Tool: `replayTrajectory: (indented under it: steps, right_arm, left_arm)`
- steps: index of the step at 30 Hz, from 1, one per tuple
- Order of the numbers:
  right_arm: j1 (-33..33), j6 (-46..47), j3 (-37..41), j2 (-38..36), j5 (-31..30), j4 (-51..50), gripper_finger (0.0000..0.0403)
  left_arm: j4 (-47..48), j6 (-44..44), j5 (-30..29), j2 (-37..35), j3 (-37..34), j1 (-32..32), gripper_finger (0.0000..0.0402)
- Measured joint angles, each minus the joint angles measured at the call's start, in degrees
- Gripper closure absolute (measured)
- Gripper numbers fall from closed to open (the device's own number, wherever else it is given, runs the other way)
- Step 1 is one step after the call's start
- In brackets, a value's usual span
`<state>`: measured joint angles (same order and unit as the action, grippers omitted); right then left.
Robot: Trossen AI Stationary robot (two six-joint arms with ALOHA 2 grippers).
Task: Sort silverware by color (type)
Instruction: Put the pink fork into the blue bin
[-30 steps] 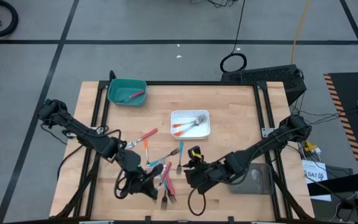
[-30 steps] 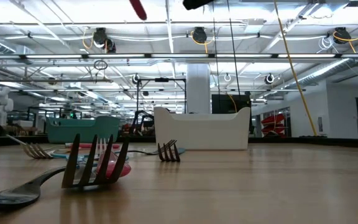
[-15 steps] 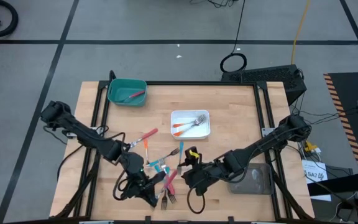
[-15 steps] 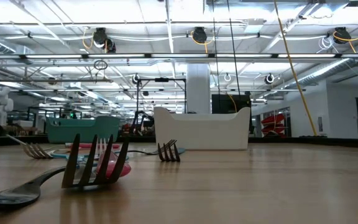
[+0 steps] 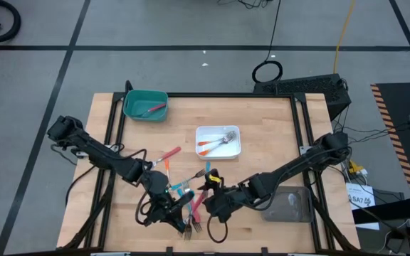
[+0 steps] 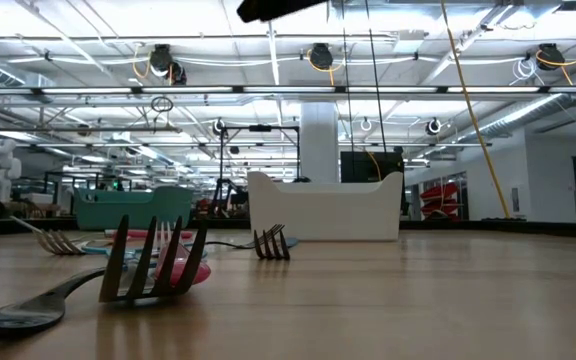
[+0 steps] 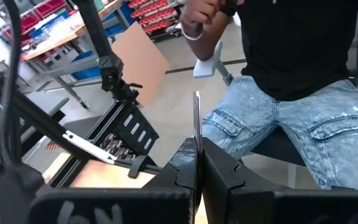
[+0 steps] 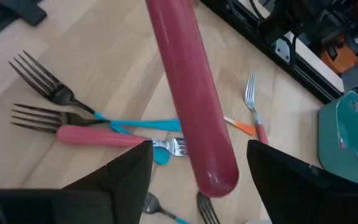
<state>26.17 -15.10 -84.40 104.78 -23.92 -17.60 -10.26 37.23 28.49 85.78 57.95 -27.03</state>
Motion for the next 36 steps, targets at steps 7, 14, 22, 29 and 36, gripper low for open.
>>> replayTrajectory:
  steps: [7, 14, 22, 29, 36]
  right_arm:
    - [-0.3, -1.3, 0.0, 0.2, 0.1, 1.0, 0.0212]
    - [0.0, -3.1, 0.0, 0.2, 0.8, -0.6, 0.0320]
    - [0.0, -2.8, 0.0, 0.2, 0.6, -2.8, 0.0329]
    - [-0.1, -2.3, 0.1, 0.2, -1.6, -4.6, 0.0325]
    - [-0.1, -0.4, 0.1, 0.2, -2.6, -7.5, 0.0329]
  left_arm:
    - [0.9, -0.2, 0.0, 1.1, 0.0, 0.8, 0.0393]
    - [1.5, -0.6, 0.0, 1.2, 0.0, 0.9, 0.0393]
    - [3.9, -5.3, -3.5, 1.2, 0.0, 1.1, 0.0374]
    - [5.8, -9.1, -7.6, 1.1, 0.0, 1.0, 0.0366]
    - [6.1, -12.6, -16.7, 0.9, 0.0, 1.0, 0.0331]
